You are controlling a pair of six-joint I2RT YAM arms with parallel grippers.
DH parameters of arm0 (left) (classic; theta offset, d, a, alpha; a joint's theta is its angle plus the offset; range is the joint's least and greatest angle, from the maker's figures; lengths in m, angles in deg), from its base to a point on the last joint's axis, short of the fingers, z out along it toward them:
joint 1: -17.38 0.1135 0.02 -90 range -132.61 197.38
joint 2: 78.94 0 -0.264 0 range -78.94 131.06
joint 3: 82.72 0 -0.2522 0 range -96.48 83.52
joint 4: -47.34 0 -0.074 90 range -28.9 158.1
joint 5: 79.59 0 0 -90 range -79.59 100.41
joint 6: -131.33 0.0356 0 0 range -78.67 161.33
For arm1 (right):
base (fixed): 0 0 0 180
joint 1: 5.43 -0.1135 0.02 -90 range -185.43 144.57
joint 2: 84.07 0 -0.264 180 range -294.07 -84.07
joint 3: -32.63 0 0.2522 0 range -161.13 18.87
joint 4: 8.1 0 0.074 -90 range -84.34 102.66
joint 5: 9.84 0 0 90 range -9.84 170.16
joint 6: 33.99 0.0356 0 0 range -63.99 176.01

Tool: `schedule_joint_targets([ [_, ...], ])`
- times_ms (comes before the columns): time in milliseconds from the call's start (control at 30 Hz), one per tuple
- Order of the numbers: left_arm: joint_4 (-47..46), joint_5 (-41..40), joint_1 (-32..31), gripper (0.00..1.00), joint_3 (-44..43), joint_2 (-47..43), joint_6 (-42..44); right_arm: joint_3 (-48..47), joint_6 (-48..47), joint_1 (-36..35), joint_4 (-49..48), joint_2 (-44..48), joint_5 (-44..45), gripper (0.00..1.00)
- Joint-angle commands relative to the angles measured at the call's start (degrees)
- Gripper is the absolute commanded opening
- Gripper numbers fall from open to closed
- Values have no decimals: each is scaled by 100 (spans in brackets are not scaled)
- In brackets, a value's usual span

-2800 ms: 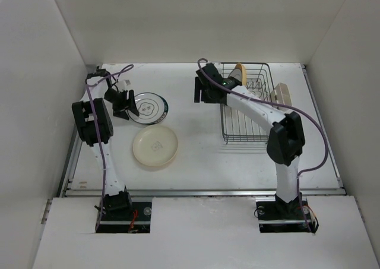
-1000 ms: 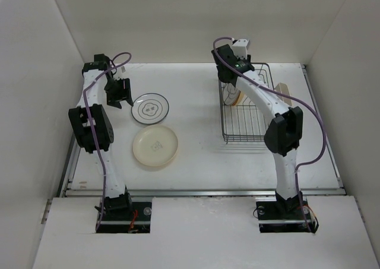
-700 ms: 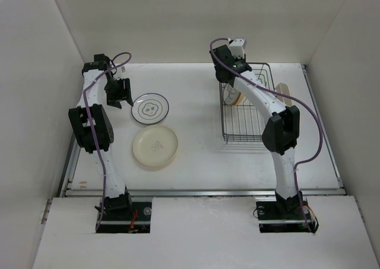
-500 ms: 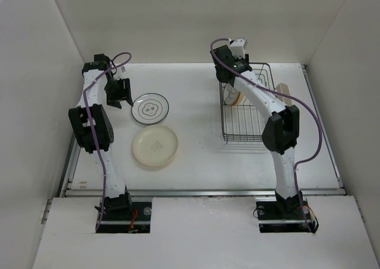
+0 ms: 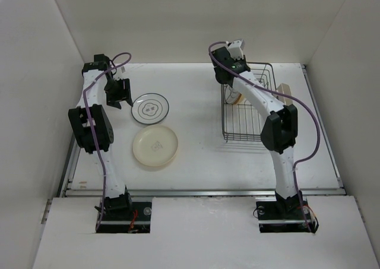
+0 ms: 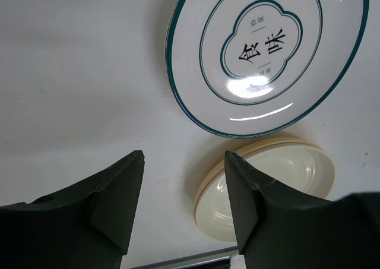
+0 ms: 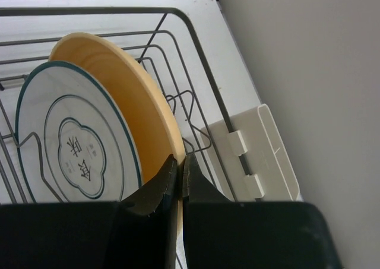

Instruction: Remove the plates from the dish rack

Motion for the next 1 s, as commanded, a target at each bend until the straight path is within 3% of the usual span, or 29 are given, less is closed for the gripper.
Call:
schedule_joint_targets([
  [0,135,-45,12,54,-5,-386,-44,-443,-18,57,-857,634,598,0],
  [233,188,-202,12,54,-110,-439,8,215,-2065,57,-3157,1180,1222,0],
  [400,241,-203,12,54,-110,-439,8,550,-3330,57,-4233,1373,1575,0],
  [733,241,-308,12,54,-163,-491,61,208,-3658,-75,-4665,1689,1821,0],
  [867,293,-308,12,54,-216,-491,61,426,-3658,-715,-4718,2137,1374,0],
  [967,408,-256,135,54,-347,-439,61,945,-3361,-1401,-4246,2279,838,0],
])
